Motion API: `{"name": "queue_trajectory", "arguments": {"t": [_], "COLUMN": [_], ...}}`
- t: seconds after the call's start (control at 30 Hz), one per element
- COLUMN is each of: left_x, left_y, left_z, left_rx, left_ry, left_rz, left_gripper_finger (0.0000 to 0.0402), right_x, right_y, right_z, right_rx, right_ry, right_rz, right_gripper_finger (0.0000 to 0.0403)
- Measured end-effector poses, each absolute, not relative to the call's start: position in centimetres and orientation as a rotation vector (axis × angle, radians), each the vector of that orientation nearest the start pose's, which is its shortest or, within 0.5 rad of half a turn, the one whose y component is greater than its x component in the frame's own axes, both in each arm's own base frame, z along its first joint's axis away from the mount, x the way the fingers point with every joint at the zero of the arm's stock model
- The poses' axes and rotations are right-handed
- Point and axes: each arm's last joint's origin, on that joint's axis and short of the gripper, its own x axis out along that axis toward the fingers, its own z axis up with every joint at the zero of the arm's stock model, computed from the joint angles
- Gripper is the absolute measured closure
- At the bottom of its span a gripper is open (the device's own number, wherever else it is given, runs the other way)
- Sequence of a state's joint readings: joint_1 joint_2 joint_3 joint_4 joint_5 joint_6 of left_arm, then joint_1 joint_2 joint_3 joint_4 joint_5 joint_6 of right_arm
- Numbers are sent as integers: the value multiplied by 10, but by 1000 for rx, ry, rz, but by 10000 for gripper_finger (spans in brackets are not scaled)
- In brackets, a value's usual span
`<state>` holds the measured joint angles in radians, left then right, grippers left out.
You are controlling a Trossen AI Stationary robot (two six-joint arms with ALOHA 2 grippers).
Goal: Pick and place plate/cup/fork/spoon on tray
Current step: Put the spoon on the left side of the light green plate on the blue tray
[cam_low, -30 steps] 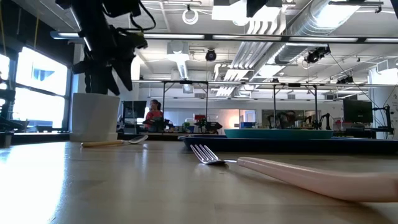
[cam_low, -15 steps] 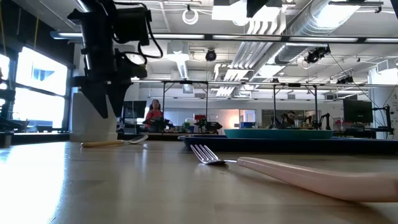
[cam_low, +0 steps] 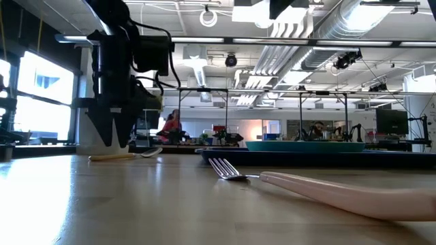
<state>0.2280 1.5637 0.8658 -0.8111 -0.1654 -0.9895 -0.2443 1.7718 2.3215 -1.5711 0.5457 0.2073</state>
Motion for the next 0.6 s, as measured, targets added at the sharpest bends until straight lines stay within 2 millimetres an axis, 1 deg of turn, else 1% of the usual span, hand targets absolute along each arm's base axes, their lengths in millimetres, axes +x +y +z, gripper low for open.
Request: {"name": "queue_trajectory", "arguments": {"t": [0.2,0.33,0.6], "left_x": [244,246,252], "left_y": [65,67,69], "left_z": [154,150,136], "left_rx": [-828,-818,-805], "left_ry": [1247,1263,1297], "left_rz": [1048,1027,1021], "left_gripper_finger": [236,236,236], "right_x": [286,286,286], "right_y": [-87,-87,-87], "right_z": [462,462,462], "right_rx": [22,19,16], "right_ry": [954,955,956], "right_rz": [-821,-819,-818], "right_gripper_finger": [328,328,328]}}
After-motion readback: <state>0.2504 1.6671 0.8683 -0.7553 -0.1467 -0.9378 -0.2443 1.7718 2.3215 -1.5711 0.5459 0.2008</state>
